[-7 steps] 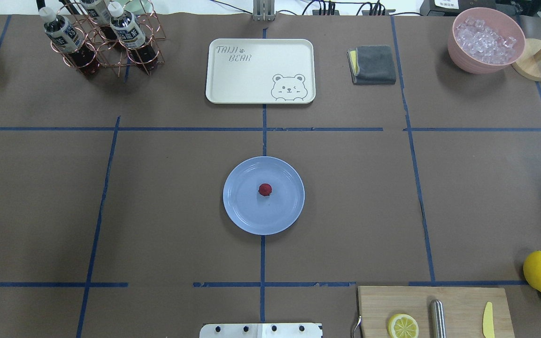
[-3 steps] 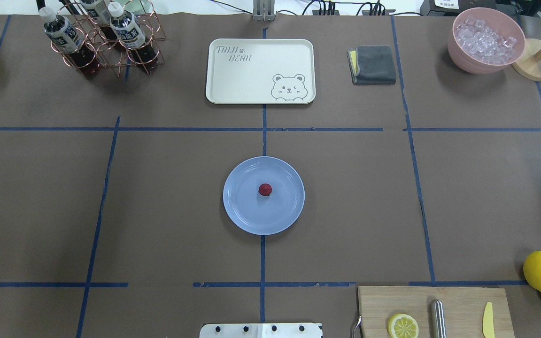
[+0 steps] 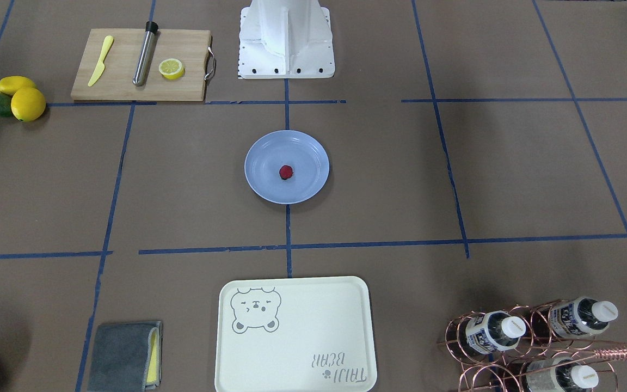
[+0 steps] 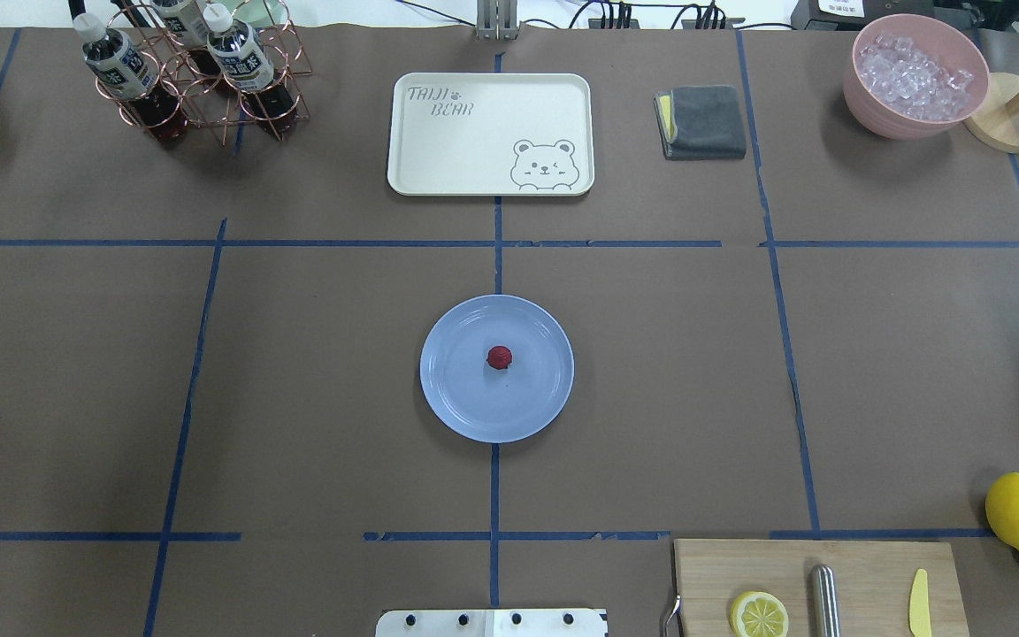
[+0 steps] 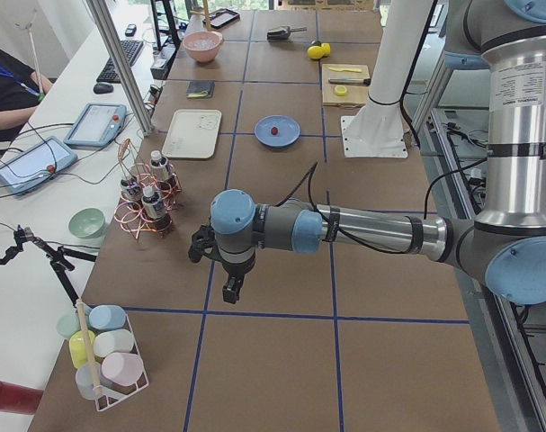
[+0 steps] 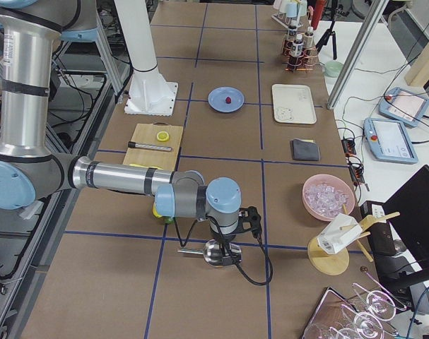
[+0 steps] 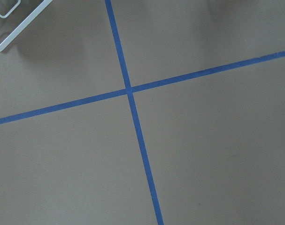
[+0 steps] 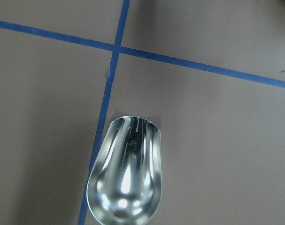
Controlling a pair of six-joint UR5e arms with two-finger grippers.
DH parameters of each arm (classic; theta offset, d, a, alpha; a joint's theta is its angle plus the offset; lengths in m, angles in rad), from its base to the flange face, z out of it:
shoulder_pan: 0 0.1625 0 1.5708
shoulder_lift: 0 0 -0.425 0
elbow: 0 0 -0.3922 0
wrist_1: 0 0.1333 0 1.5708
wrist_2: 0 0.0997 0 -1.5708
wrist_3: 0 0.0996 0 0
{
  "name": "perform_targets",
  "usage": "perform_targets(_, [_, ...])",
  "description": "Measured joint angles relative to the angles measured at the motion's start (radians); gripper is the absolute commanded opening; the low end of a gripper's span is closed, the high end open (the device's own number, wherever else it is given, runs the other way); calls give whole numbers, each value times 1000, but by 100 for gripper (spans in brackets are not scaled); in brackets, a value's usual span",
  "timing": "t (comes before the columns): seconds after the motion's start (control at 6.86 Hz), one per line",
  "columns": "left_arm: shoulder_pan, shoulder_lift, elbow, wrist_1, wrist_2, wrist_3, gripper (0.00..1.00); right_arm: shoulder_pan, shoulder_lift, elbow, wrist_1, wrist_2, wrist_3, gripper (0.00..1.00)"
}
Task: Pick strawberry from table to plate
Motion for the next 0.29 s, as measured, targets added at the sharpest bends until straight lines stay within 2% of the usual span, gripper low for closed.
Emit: perform_targets(0.29, [0, 0, 4, 0, 0, 0, 100, 0, 0, -1, 0, 1, 0, 100])
